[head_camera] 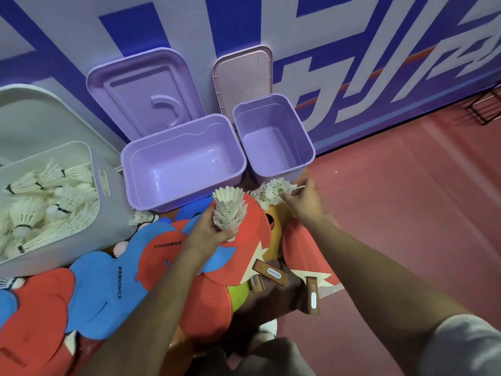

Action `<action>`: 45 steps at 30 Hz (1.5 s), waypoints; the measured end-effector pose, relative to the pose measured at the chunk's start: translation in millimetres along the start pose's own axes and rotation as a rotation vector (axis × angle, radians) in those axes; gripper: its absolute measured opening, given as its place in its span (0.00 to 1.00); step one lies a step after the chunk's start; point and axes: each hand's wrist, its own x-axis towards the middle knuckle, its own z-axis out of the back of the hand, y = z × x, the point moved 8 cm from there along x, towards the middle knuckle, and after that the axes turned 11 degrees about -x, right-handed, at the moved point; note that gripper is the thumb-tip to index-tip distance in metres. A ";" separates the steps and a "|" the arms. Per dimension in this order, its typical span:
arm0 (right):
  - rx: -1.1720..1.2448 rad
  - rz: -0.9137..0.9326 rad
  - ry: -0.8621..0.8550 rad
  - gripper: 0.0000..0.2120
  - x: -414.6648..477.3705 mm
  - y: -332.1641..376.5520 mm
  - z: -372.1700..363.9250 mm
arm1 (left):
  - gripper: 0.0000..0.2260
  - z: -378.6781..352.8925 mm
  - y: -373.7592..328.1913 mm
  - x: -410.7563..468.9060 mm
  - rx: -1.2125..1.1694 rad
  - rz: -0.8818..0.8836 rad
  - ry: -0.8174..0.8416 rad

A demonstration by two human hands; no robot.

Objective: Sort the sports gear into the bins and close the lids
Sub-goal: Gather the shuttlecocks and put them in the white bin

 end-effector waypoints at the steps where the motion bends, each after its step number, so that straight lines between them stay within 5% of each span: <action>1: -0.011 0.008 0.036 0.18 1.5 3.2 -4.9 | 0.23 0.7 1.5 0.7 0.003 0.006 -0.003; 5: -0.195 0.073 0.015 0.04 10.1 8.4 -15.0 | 0.23 6.2 10.5 4.1 0.003 0.027 -0.017; 14: -0.002 0.130 -0.147 0.10 -28.1 16.1 28.2 | 0.23 17.5 4.5 -2.1 0.093 0.007 -0.034; 19: 0.219 0.314 0.117 0.12 -76.1 87.1 30.3 | 0.24 27.1 -11.9 -13.1 0.187 -0.046 -0.012; 22: 0.097 0.469 0.246 0.14 -100.6 139.3 23.7 | 0.26 37.9 -31.8 -28.9 0.215 -0.092 -0.021; 28: -0.327 0.716 0.348 0.18 -145.2 214.7 -24.3 | 0.29 86.1 -71.3 -73.3 0.373 -0.170 -0.040; 34: -0.023 0.664 0.349 0.03 -190.7 264.1 -93.9 | 0.32 174.4 -96.6 -118.6 0.443 -0.253 -0.205; 39: -0.064 0.759 0.456 0.28 -232.6 312.4 -166.1 | 0.29 261.4 -120.5 -148.6 0.465 -0.303 -0.342; 42: -0.126 0.825 0.391 0.16 -240.7 335.5 -205.1 | 0.26 309.0 -132.3 -149.4 0.522 -0.327 -0.379; 45: -0.169 0.804 0.325 0.19 -235.7 352.7 -231.3 | 0.23 340.1 -142.5 -134.2 0.624 -0.345 -0.375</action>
